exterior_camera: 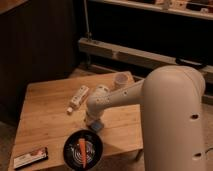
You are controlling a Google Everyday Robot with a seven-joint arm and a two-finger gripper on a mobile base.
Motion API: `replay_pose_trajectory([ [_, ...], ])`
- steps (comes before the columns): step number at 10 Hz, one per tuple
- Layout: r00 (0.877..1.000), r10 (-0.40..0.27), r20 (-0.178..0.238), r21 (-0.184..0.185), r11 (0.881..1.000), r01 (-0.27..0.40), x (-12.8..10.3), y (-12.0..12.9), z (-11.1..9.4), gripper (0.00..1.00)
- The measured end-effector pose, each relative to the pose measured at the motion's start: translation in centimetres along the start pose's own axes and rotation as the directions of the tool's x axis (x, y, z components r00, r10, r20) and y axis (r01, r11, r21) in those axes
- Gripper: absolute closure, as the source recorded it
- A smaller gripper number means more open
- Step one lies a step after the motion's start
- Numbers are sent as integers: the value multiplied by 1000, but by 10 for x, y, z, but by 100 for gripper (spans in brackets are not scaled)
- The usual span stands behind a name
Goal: Place the white sponge in the ceramic bowl
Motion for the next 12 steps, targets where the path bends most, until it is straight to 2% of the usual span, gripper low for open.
replay_pose_trajectory([
  [2,1000,-4,1,3,1000,4,0,2,-2,100],
  [3,1000,-14,11,24,1000,14,-4,4,-9,100],
  [5,999,-27,34,72,997,25,-12,1,-38,100],
  [6,998,-38,54,100,994,32,-20,-3,-69,100],
  [8,995,-58,77,124,991,48,-31,-1,-110,100],
  [9,992,-82,92,134,989,69,-38,0,-142,100],
  [12,984,-148,100,101,985,137,-35,21,-205,100],
])
